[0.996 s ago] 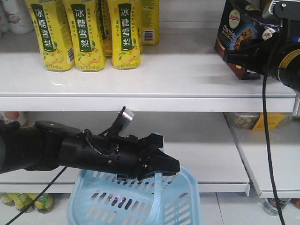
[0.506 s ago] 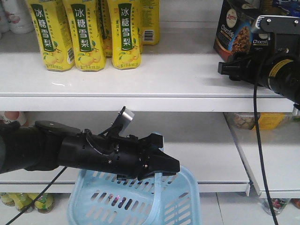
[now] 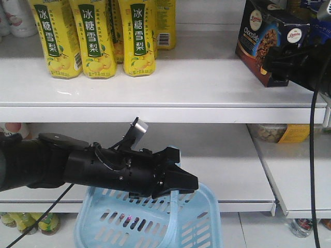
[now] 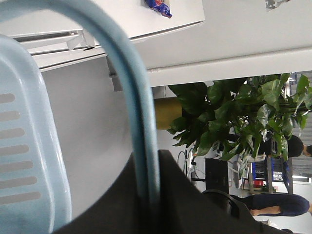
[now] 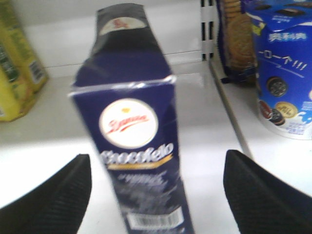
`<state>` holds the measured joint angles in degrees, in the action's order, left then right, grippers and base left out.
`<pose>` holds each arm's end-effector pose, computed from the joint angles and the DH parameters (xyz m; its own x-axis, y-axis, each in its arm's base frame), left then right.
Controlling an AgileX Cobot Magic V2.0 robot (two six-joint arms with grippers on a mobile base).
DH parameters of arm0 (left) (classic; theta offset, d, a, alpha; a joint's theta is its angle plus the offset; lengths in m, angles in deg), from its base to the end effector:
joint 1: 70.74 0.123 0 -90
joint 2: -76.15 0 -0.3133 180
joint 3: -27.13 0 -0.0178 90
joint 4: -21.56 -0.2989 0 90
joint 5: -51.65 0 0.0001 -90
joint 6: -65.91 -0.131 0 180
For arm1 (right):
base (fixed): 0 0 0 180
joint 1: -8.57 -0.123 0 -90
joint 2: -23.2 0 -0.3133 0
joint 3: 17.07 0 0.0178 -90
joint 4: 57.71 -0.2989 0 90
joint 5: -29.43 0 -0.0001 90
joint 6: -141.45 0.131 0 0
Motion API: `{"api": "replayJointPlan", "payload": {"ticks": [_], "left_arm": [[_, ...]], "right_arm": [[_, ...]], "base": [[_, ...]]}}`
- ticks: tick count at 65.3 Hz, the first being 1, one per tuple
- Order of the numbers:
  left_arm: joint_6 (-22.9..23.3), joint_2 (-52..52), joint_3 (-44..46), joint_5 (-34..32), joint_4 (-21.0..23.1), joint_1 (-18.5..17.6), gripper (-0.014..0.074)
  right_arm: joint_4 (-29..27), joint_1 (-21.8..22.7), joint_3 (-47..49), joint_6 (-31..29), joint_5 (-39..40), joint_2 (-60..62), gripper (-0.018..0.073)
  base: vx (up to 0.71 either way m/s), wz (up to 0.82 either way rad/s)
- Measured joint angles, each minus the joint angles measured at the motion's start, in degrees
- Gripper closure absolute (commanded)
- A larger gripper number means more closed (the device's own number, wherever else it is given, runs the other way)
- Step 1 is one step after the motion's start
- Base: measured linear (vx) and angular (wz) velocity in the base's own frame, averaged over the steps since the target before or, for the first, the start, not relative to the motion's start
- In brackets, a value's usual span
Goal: Left arm holds basket, right arm returns cookies
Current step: 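Open the right gripper to release the box and withdraw it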
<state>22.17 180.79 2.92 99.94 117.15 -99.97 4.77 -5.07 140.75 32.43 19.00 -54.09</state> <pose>0.2988 -0.2788 0.2053 -0.9841 -0.0747 -0.1611 0.1218 0.3758 -0.9186 0.3491 0.0630 0.3650 -0.2503 0.0963 -0.9634 -0.0434 0.9929 0.1105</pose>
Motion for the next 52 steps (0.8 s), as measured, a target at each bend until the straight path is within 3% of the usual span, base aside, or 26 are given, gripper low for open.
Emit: {"api": "replayJointPlan", "payload": {"ticks": [23,52], "left_arm": [[0.00,0.00,0.00,0.00,0.00,0.00,0.0603],[0.00,0.00,0.00,-0.04,0.00,0.00,0.0603]], "right_arm": [[-0.24,0.00,-7.76,-0.49,1.32,9.31,0.0014],[-0.24,0.00,-20.81,-5.38,1.68,34.15,0.0015]], "base": [[0.00,0.00],[0.00,0.00]]}}
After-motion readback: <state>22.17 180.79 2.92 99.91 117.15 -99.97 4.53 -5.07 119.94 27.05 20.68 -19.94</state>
